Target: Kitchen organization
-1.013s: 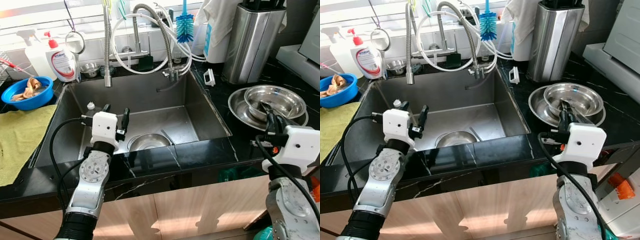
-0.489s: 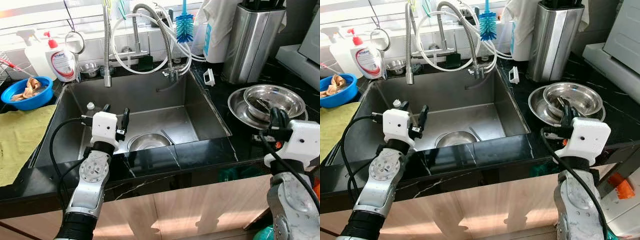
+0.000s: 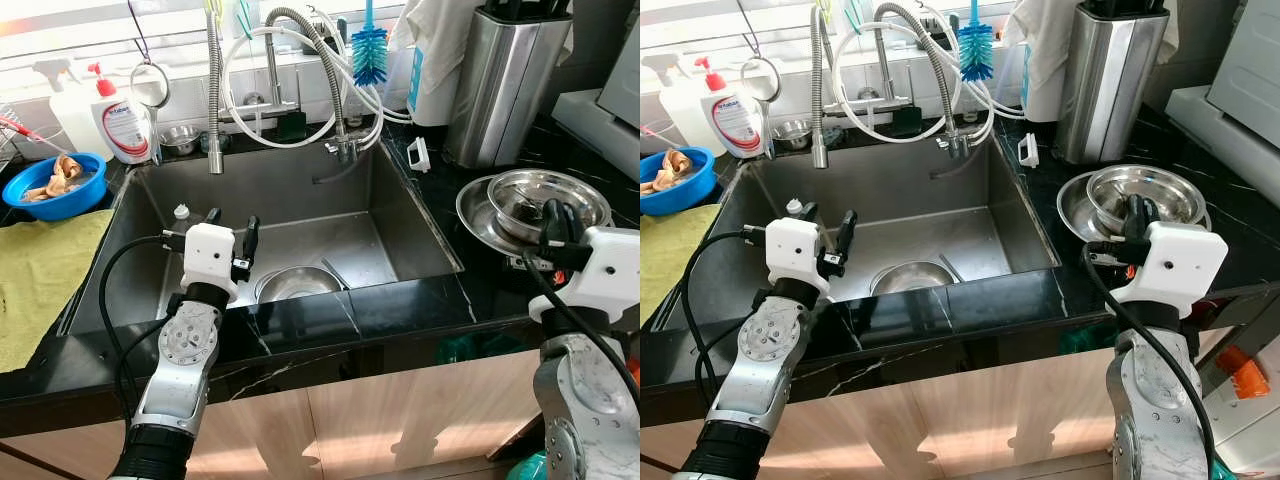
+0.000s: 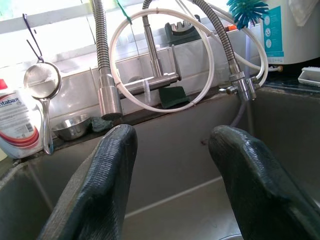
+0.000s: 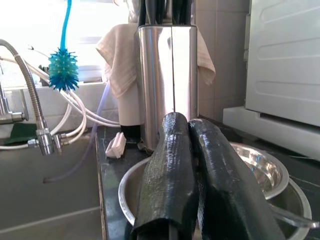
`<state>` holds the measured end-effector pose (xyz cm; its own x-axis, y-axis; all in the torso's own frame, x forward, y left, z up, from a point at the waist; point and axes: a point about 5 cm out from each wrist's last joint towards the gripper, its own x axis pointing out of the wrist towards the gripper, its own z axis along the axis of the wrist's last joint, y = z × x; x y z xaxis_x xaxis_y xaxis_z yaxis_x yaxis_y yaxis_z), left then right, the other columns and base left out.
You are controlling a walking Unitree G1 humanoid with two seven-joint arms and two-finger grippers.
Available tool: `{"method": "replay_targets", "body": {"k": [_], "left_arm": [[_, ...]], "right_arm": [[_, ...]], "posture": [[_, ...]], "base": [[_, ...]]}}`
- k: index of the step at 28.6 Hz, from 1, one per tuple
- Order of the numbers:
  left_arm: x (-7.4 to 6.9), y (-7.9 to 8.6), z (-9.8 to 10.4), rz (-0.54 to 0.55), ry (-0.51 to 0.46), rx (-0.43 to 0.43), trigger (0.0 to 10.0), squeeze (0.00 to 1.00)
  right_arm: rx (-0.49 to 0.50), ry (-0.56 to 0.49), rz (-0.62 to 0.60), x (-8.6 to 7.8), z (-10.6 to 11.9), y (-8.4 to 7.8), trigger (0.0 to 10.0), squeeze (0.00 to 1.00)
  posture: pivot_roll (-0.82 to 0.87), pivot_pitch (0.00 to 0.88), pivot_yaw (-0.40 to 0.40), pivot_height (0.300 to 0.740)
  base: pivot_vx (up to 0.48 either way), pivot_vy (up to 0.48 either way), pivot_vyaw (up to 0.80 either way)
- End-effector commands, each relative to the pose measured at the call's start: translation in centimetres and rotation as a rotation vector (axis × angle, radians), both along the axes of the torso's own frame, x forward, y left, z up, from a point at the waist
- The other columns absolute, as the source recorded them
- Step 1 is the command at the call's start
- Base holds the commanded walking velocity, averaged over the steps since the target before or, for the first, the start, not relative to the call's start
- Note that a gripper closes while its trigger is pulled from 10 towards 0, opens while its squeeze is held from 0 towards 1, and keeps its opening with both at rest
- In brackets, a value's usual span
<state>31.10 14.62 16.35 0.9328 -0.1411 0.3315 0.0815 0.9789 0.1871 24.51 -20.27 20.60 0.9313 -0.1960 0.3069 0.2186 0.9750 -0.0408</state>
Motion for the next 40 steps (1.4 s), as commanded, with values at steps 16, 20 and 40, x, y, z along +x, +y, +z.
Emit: {"method": "replay_targets", "body": {"k": [16,20,40], "left_arm": [[0.1,0.5,0.3,0.022,-0.016,0.001,10.0,0.00],[0.1,0.4,0.4,0.023,-0.019,-0.003,10.0,0.00],[0.0,-0.3,0.2,-0.011,-0.006,-0.028,10.0,0.00]], "right_arm": [[0.000,-0.141,0.238,-0.1,3.1,3.2,10.0,0.00],[-0.006,-0.133,0.362,-0.2,3.4,4.9,10.0,0.00],[-0.103,0.115,0.548,4.6,1.3,6.6,10.0,0.00]], "posture": [[-0.16,0.000,0.083,0.740],[-0.16,0.000,0.083,0.740],[-0.15,0.000,0.077,0.740]], "base": [[0.000,0.000,0.00],[0.000,0.000,0.00],[0.000,0.000,0.00]]}}
